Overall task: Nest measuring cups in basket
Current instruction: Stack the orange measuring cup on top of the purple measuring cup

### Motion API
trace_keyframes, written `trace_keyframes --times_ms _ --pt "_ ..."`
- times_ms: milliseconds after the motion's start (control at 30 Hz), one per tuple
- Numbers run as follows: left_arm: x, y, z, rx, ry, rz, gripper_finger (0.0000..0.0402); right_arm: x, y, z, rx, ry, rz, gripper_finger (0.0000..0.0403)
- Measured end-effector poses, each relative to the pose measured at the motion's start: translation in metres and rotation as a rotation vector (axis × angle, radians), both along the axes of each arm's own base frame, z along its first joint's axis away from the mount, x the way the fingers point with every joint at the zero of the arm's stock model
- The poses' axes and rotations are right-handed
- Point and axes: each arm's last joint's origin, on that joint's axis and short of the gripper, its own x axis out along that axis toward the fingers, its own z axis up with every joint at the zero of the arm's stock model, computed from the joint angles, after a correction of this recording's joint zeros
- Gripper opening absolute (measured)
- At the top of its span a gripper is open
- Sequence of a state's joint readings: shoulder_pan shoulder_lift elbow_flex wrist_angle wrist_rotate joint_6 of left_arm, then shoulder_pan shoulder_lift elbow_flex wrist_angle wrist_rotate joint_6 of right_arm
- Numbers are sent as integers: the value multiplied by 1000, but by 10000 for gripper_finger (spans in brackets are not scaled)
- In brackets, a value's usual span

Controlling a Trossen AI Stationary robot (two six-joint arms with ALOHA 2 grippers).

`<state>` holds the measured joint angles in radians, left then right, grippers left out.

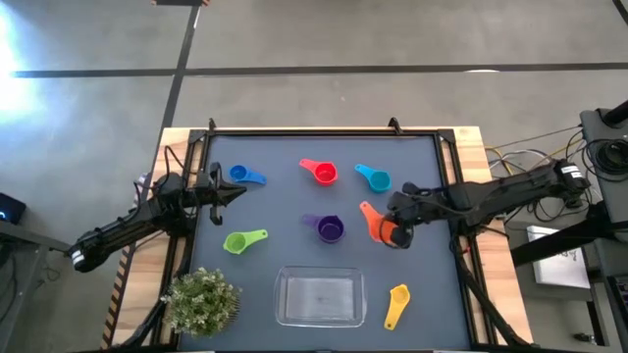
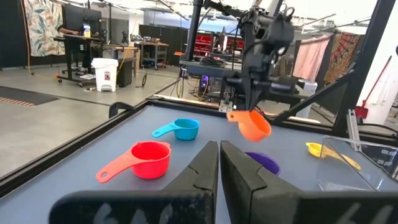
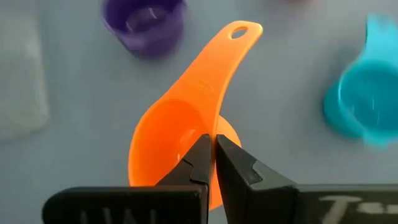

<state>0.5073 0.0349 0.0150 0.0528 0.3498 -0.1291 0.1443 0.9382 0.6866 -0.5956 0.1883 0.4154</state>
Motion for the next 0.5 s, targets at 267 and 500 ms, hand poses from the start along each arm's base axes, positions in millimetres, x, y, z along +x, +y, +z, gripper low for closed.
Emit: trace_keyframes --times_ms 267,500 --pt "0 0 0 0 0 0 0 33 -3 36 -126 -135 168 8" --pt "0 0 0 0 0 0 0 74 -26 46 -44 -148 334 8"
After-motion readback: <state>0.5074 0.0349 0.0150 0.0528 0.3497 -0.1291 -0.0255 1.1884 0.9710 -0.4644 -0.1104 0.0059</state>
